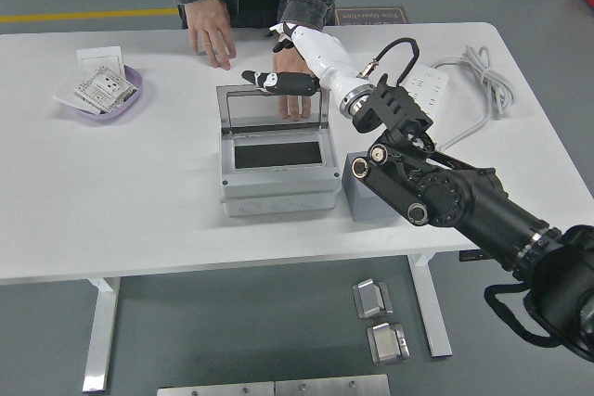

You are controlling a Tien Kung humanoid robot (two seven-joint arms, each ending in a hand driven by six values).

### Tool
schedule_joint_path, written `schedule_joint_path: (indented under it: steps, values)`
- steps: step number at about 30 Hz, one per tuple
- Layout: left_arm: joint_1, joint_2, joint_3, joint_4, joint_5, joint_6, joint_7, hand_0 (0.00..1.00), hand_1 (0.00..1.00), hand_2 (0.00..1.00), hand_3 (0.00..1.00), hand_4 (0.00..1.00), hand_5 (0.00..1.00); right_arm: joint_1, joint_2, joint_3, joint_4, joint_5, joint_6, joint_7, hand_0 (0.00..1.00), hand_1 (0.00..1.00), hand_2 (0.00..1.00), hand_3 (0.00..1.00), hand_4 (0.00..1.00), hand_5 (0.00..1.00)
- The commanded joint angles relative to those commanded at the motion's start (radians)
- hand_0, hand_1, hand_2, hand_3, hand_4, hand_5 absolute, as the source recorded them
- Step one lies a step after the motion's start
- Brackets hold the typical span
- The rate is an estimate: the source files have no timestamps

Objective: Pick up the cylinder from the cube,place it in the box,flap close box

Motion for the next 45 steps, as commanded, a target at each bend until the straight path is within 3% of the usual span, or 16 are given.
schedule_joint_path:
  steps: [6,12,21,30,31,36,37,45]
  values:
    - [-0.002,-0.001,0.005,0.0,-0.003,0.0,-0.001,0.689,0.684,0.609,0.714,0.709,0.453,-0.008,0.0,-0.012,-0.04,0.012,-0.001,0.008,0.795,0.709,0.682,0.758,0.94,0.685]
    - [-0.001,-0.003,0.007,0.0,-0.004,0.0,-0.002,0.689,0.684,0.609,0.714,0.71,0.451,-0.021,0.0,-0.032,-0.033,0.012,-0.004,0.009,0.791,0.702,0.676,0.76,0.945,0.706]
    - [0.0,-0.005,0.013,0.0,-0.011,0.002,-0.005,0.689,0.684,0.609,0.714,0.711,0.45,-0.043,-0.007,-0.07,0.02,0.009,-0.002,0.0,0.771,0.691,0.673,0.756,0.95,0.721]
    - [0.003,-0.006,0.019,0.0,-0.021,0.005,-0.006,0.689,0.685,0.609,0.713,0.711,0.45,-0.073,-0.055,-0.1,0.118,-0.001,-0.001,-0.018,0.769,0.69,0.672,0.756,0.95,0.723]
    - [0.003,-0.006,0.02,0.0,-0.023,0.005,-0.007,0.689,0.685,0.61,0.713,0.71,0.448,-0.077,-0.06,-0.102,0.13,-0.003,-0.001,-0.021,0.657,0.637,0.672,0.756,0.948,0.722]
    - [0.004,-0.006,0.033,0.0,-0.038,0.007,-0.009,0.689,0.685,0.61,0.713,0.71,0.448,-0.098,-0.093,-0.122,0.197,-0.01,-0.001,-0.037,0.657,0.637,0.672,0.756,0.948,0.722]
    - [0.004,-0.006,0.034,0.0,-0.04,0.007,-0.009,0.689,0.685,0.609,0.713,0.712,0.449,-0.102,-0.1,-0.128,0.211,-0.011,-0.002,-0.038,0.431,0.559,0.67,0.759,0.949,0.723]
    - [0.009,-0.007,0.03,0.0,-0.039,0.008,-0.009,0.69,0.685,0.609,0.713,0.712,0.448,-0.123,-0.133,-0.175,0.316,-0.044,-0.005,-0.053,0.387,0.52,0.667,0.76,0.943,0.717]
